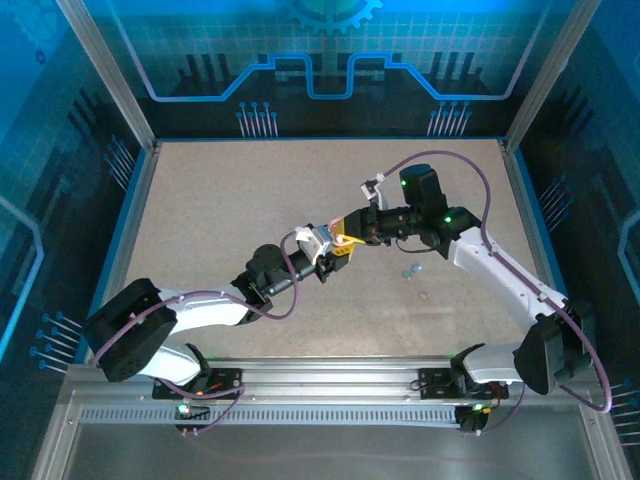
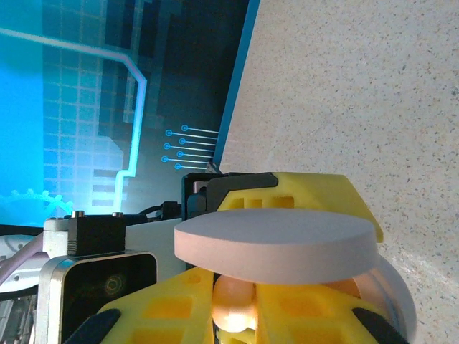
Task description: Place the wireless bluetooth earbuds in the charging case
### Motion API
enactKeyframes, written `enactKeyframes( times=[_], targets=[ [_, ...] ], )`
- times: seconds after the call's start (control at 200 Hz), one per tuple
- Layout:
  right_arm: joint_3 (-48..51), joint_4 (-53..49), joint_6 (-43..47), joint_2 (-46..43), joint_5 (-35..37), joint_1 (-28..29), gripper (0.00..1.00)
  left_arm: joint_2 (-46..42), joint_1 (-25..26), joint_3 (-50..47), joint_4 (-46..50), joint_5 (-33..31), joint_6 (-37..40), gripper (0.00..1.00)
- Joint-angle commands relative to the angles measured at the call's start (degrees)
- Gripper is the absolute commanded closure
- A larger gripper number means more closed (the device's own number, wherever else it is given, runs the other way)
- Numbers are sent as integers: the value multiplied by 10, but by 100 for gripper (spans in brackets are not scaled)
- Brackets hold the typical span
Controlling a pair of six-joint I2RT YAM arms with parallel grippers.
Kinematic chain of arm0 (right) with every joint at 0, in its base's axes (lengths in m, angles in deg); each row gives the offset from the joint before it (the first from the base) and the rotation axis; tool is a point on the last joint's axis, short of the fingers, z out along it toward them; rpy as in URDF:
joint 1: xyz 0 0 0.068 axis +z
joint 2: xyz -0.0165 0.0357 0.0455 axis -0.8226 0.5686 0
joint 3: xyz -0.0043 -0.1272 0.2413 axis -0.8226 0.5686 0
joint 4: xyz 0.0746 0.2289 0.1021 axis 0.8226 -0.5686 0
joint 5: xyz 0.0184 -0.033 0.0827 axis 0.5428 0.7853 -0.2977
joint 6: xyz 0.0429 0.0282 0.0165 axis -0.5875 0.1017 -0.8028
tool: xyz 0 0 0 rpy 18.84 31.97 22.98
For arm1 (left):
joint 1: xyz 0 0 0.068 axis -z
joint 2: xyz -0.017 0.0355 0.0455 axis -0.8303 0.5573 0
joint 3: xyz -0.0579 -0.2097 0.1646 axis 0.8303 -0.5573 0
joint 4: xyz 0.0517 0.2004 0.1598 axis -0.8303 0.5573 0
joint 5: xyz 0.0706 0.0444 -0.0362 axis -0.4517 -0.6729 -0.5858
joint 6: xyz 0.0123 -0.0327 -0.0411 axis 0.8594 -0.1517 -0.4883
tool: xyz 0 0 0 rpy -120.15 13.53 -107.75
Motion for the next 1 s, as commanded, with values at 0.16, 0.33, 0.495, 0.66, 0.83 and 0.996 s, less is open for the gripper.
enactKeyframes(
  times=[0.16, 0.33, 0.495, 0.66, 0.83, 0.996],
  targets=[
    [-16, -13, 44, -24, 81, 33, 81, 3, 9, 25, -53, 4, -20, 63],
    [-20, -44, 66, -25, 116, 43, 81, 3, 9, 24, -61, 2, -25, 63],
    [-31, -83, 84, -22, 131, 43, 78, 0, 9, 23, -61, -4, -24, 63],
    [-43, -109, 93, -21, 150, 44, 75, -2, 9, 24, -60, -4, -24, 63],
    [-52, -123, 98, -15, 156, 47, 72, -2, 9, 23, -61, -2, -25, 63],
    [-64, -137, 99, -15, 167, 50, 67, -5, 9, 22, -58, -3, -24, 63]
  ],
)
